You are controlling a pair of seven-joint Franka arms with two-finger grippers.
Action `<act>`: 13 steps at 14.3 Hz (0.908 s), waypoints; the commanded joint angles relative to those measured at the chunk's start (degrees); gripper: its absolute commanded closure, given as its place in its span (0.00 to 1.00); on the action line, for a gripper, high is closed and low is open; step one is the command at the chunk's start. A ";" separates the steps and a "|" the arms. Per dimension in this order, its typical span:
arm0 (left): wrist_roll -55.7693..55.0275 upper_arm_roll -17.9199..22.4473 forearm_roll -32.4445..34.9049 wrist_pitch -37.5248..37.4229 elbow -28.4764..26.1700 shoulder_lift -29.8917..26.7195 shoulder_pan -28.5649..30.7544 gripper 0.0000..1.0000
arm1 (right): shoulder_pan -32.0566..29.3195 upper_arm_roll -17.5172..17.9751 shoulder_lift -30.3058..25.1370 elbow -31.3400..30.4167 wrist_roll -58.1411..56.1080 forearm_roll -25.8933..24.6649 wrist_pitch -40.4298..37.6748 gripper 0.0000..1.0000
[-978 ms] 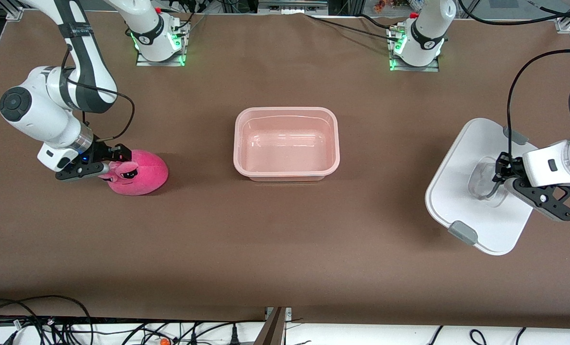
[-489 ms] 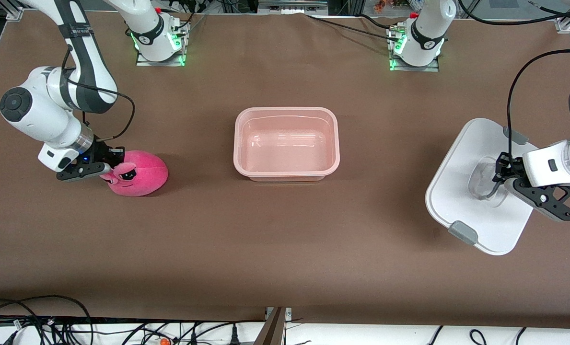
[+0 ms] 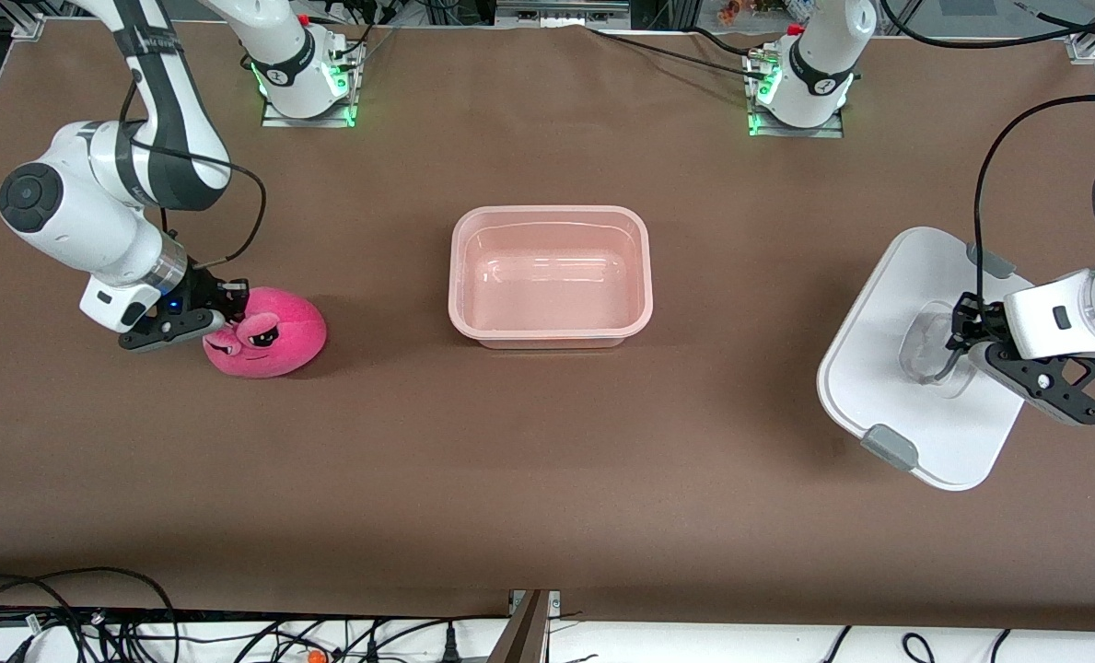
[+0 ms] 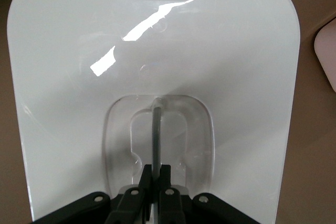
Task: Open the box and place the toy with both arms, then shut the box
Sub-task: 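Lift the toy and carry it over the box with the right gripper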
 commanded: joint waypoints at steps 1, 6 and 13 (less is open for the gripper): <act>0.44 0.05 -0.77 -0.58 0.52 -0.54 0.07 1.00 | -0.03 2.52 -0.88 8.72 -0.46 0.97 -11.40 1.00; 0.44 0.05 -0.77 -0.58 0.43 -0.63 0.07 1.00 | 5.92 6.84 0.87 22.61 -0.90 -0.87 -23.90 1.00; 0.35 -0.30 -0.95 -0.58 0.52 -0.63 -0.73 1.00 | 27.20 6.93 8.95 40.80 1.03 -12.65 -42.00 1.00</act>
